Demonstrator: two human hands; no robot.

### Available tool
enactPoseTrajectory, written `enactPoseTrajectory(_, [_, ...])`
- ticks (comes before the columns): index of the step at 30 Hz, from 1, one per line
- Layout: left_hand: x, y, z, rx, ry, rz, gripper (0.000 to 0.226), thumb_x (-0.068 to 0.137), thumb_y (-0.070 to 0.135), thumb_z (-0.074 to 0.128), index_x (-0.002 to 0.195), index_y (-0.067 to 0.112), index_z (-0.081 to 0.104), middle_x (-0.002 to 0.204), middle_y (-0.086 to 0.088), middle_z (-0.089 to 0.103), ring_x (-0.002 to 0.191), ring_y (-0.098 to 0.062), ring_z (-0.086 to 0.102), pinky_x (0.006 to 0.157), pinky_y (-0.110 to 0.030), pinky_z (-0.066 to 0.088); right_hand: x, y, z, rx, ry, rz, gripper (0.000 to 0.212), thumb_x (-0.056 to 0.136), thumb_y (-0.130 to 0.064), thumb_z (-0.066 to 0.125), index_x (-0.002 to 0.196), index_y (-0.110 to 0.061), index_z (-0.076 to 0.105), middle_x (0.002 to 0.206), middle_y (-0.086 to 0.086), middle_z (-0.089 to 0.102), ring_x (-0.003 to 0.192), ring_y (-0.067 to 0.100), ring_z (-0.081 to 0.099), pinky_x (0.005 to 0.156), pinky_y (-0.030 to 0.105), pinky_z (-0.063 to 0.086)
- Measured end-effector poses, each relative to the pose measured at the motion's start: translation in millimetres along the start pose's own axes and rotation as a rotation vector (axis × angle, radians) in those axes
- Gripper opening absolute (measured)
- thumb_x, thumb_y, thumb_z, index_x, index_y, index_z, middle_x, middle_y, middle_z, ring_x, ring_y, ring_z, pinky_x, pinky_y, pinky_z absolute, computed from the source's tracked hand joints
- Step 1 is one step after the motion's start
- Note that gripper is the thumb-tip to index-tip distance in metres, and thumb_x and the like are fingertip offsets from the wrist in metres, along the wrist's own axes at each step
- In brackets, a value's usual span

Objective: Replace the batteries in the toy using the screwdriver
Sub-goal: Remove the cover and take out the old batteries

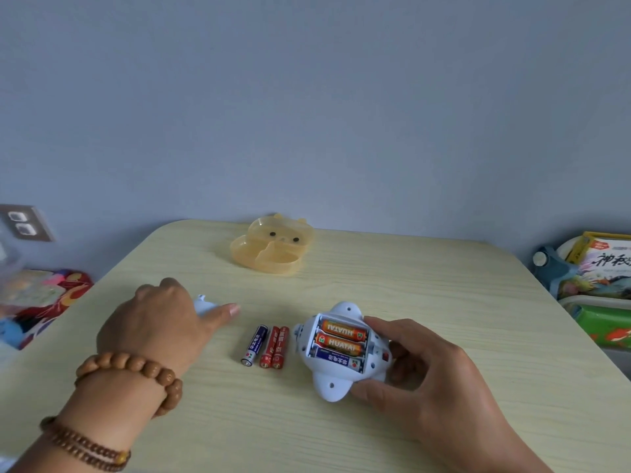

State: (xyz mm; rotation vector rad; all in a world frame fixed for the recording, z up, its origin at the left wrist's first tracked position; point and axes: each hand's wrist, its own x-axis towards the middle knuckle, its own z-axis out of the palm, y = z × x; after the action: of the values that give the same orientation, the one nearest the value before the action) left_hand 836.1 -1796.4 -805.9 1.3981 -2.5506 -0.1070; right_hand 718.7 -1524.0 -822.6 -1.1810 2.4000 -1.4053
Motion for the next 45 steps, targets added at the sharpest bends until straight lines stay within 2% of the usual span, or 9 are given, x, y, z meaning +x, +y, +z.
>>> enactPoseTrajectory(2, [-1,2,4,-0.005,-0.022,-0.007,0.077,0.069,0.086,0.056,0.089,0.012,0.042,0.089,-0.010,0.056,0.084,-0.033,0.061,0.063,-0.033,0.043,0,1,1,-0.006,0.004,-0.002,0.057,0.064,-0.027,0.094,0.115,-0.038,0.072,0.092,-0.015,0.069,0.070,0.006,0.062,0.062,0.007,0.046])
enactPoseTrajectory(8, [-5,2,1,-0.023,-0.058,-0.011,0.084,0.063,0.092,0.043,0.090,0.013,0.038,0.085,-0.005,0.044,0.077,-0.025,0.047,0.062,-0.034,0.043,1,6,3,-0.003,0.036,-0.046,0.055,0.062,-0.029,0.095,0.110,-0.045,0.072,0.094,-0.011,0.072,0.074,0.011,0.069,0.064,0.015,0.055])
enactPoseTrajectory(11, [0,1,-12,-0.002,-0.025,0.025,0.083,0.065,0.092,0.037,0.090,0.012,0.040,0.088,-0.007,0.047,0.081,-0.029,0.053,0.064,-0.036,0.044,1,10,4,-0.026,0.048,-0.069,0.056,0.061,-0.036,0.095,0.112,-0.044,0.072,0.094,-0.013,0.072,0.077,0.009,0.070,0.066,0.019,0.057])
enactPoseTrajectory(15, [45,12,-37,-0.015,0.129,0.441,0.042,0.082,0.054,0.071,0.100,0.019,0.059,0.102,-0.004,0.056,0.101,-0.029,0.060,0.084,-0.041,0.051,2,13,4,-0.022,0.045,-0.069,0.060,0.058,-0.041,0.094,0.113,-0.044,0.072,0.098,-0.017,0.072,0.083,0.005,0.072,0.069,0.020,0.059])
enactPoseTrajectory(18, [79,43,-38,-0.011,-0.027,0.713,0.028,0.083,0.043,0.075,0.106,0.033,0.062,0.104,0.010,0.050,0.105,-0.016,0.057,0.091,-0.037,0.050,2,13,4,-0.041,0.049,-0.090,0.062,0.058,-0.046,0.092,0.115,-0.050,0.068,0.101,-0.018,0.072,0.080,0.008,0.072,0.068,0.024,0.060])
enactPoseTrajectory(23, [100,82,-4,0.079,-0.256,0.758,0.020,0.086,0.035,0.075,0.106,0.033,0.069,0.119,0.011,0.050,0.112,-0.013,0.055,0.102,-0.033,0.046,6,14,-1,-0.072,0.028,-0.115,0.060,0.058,-0.052,0.088,0.113,-0.053,0.065,0.103,-0.026,0.069,0.082,0.000,0.070,0.064,0.007,0.051])
enactPoseTrajectory(27, [97,91,3,0.002,-0.239,0.763,0.002,0.085,0.031,0.076,0.085,0.033,0.077,0.103,0.012,0.059,0.100,-0.011,0.060,0.092,-0.030,0.050,7,18,0,-0.070,0.024,-0.134,0.058,0.058,-0.052,0.088,0.113,-0.051,0.067,0.103,-0.024,0.069,0.081,0.000,0.069,0.064,0.006,0.050])
enactPoseTrajectory(33, [76,105,6,-0.161,-0.311,0.858,0.009,0.084,0.037,0.077,0.089,0.031,0.080,0.085,0.018,0.063,0.079,0.002,0.059,0.071,-0.013,0.042,7,19,0,-0.072,0.034,-0.163,0.061,0.058,-0.053,0.087,0.116,-0.042,0.071,0.100,-0.022,0.071,0.081,-0.003,0.070,0.064,0.005,0.051])
enactPoseTrajectory(45, [35,120,-4,-0.218,-0.518,0.971,0.008,0.086,0.031,0.077,0.094,0.034,0.079,0.084,0.020,0.061,0.075,0.003,0.057,0.072,-0.013,0.047,5,16,-1,-0.113,0.006,-0.177,0.062,0.062,-0.051,0.087,0.120,-0.039,0.070,0.100,-0.020,0.071,0.083,-0.001,0.070,0.065,0.011,0.055])
